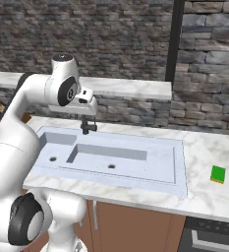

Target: Soak the sponge with water for a few seconds and then drop it inside the sink.

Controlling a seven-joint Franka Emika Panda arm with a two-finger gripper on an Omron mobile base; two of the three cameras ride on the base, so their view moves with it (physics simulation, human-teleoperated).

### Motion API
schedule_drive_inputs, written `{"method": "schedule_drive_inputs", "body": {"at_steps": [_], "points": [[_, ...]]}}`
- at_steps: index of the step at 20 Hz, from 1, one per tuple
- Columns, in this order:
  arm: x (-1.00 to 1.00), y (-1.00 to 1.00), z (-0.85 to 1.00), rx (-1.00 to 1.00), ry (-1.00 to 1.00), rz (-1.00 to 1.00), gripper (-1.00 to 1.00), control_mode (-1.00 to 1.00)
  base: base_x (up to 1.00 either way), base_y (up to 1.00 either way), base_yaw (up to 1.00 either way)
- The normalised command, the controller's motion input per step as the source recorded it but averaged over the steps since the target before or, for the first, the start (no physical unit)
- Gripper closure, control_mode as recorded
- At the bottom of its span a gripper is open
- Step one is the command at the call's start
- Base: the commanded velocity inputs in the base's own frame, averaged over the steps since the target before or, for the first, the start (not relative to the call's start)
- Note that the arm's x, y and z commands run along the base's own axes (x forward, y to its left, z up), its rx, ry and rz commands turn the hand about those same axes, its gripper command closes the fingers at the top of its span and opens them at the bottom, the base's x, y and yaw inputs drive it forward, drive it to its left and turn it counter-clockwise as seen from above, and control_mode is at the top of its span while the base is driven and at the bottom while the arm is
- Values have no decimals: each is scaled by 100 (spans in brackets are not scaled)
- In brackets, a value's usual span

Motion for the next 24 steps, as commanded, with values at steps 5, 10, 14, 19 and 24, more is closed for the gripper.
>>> {"method": "schedule_drive_inputs", "body": {"at_steps": [5, 10, 14, 19, 24], "points": [[-18, 0, 0, 0, -2, 0, -100, -100, 0, 0, 0], [-19, 0, 0, 0, -1, 0, -100, -100, 0, 0, 0], [-9, 0, 0, 0, -1, 0, -100, -100, 0, 0, 0], [-4, 0, 0, 0, -2, 0, -100, -100, 0, 0, 0], [0, 0, 0, 0, 0, -2, -100, -100, 0, 0, 0]]}}
